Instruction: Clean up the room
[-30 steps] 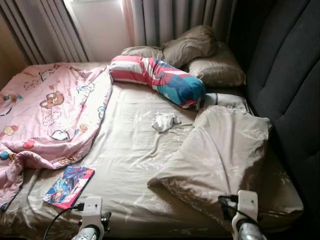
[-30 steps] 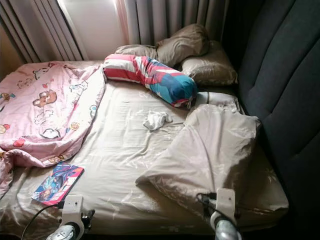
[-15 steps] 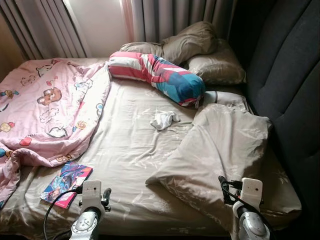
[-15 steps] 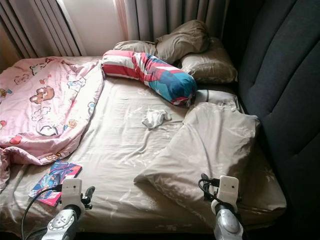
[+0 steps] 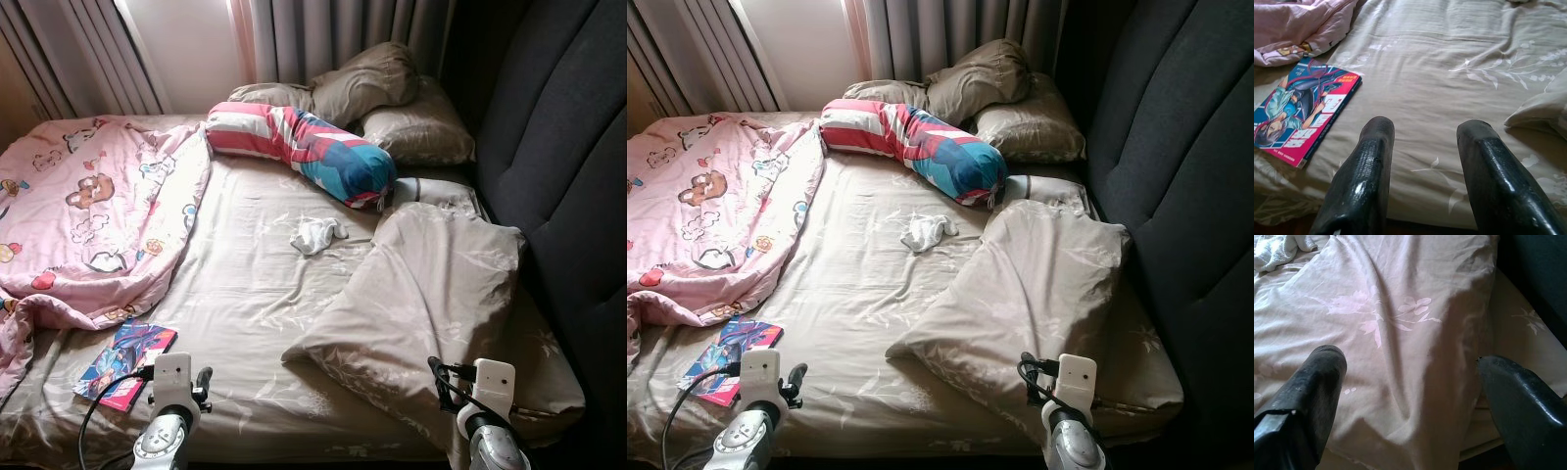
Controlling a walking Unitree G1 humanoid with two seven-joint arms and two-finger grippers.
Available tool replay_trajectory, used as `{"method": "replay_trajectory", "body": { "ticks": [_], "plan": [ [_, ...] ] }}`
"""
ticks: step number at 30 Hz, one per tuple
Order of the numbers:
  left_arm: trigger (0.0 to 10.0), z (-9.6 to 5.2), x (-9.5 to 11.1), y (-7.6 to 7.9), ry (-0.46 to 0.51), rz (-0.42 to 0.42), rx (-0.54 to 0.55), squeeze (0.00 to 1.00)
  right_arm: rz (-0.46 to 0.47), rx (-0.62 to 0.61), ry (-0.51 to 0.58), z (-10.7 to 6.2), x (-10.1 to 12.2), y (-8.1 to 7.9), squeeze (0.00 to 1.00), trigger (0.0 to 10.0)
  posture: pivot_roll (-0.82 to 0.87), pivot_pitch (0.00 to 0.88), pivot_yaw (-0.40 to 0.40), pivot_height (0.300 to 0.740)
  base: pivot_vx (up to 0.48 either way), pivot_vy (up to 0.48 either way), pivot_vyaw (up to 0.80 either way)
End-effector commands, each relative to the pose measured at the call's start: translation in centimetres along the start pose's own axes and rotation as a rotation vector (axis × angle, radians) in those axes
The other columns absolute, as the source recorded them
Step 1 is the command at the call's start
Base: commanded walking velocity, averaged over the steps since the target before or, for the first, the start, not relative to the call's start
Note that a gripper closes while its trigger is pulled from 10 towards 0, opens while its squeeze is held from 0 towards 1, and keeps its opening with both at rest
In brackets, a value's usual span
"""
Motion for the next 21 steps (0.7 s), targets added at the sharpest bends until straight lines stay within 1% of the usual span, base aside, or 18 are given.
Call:
{"method": "replay_trajectory", "body": {
  "ticks": [1,5,21],
  "plan": [
    [10.0,-0.03,-0.08,-0.15,-0.010,0.018,-0.008,0.00,0.002,0.005,-0.022,-0.07,-0.34,-0.07,0.00,10.0,-0.09,0.016,0.022,0.740,0.000,0.000,0.00],
    [10.0,-0.01,-0.04,-0.21,-0.011,0.021,-0.006,0.00,0.000,0.006,-0.032,-0.08,-0.45,-0.14,0.00,10.0,-0.09,0.023,0.020,0.740,0.201,0.000,0.00],
    [10.0,0.04,0.02,-0.40,-0.016,0.027,-0.002,0.00,-0.001,-0.009,-0.047,0.05,-0.43,0.16,0.00,10.0,-0.08,0.040,0.015,0.740,0.335,0.000,0.00]
  ]
}}
Point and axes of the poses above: a point about 5 cm out from each wrist's last joint towards the gripper, its own z axis pointing out of the wrist towards the gripper, its own x axis along the axis of the wrist's last joint, y = z × x, the point moved 1 cm from there along z, pointing out of the wrist towards the gripper, and after that the axes turned 10 degrees about -z, right-handed, at the moved point
